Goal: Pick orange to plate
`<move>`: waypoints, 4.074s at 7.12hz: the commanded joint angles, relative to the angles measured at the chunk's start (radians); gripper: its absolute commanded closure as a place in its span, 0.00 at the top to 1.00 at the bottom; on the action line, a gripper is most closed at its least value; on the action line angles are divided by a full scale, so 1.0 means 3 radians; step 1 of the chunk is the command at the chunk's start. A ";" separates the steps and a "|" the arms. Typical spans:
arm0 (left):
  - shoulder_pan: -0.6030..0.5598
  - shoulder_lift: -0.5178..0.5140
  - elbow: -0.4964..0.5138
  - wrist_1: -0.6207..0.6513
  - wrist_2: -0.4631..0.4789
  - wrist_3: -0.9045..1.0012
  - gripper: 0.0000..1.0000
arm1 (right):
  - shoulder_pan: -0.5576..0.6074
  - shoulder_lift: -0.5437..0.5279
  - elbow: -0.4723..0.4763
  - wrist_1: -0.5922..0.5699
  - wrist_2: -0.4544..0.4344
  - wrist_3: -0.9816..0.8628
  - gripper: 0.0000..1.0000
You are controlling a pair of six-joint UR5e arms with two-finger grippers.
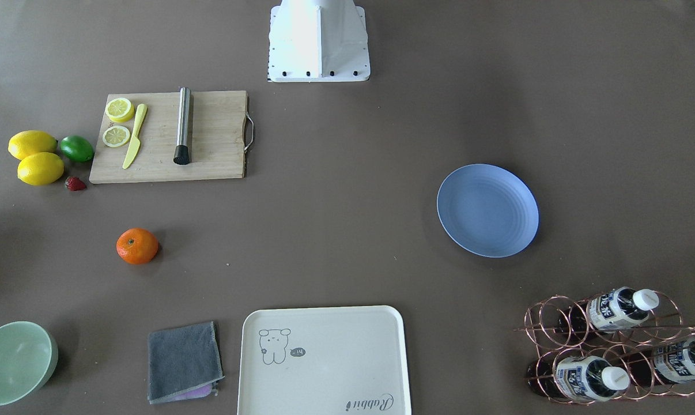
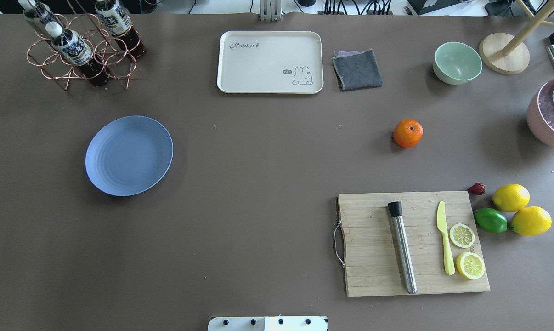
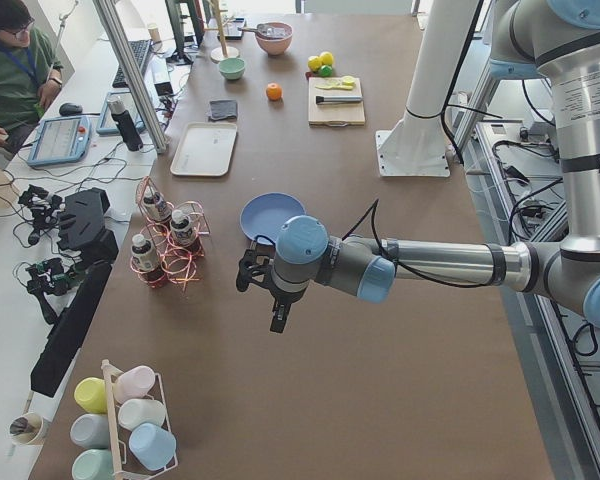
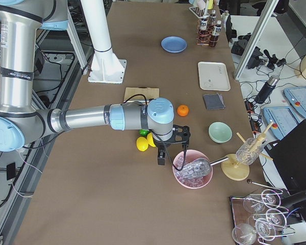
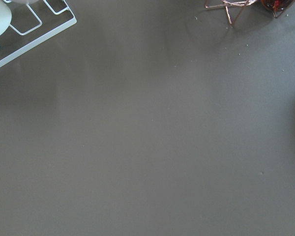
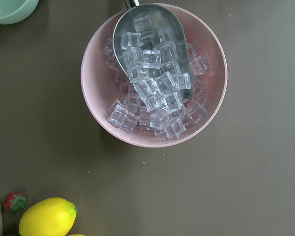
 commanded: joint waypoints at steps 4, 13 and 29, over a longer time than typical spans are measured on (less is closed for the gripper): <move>-0.0104 -0.0042 0.0024 -0.0009 -0.0044 0.0020 0.98 | 0.0000 -0.0021 0.0017 -0.0003 0.0002 0.0010 1.00; 0.0746 -0.0241 0.0126 -0.0922 0.0225 -0.1356 0.98 | 0.0000 0.0035 0.0027 0.0002 0.0211 0.0004 1.00; 0.2396 -0.1014 0.1057 -0.2376 0.1291 -0.3421 0.00 | -0.0031 0.0009 -0.0070 0.0243 0.0294 0.0086 1.00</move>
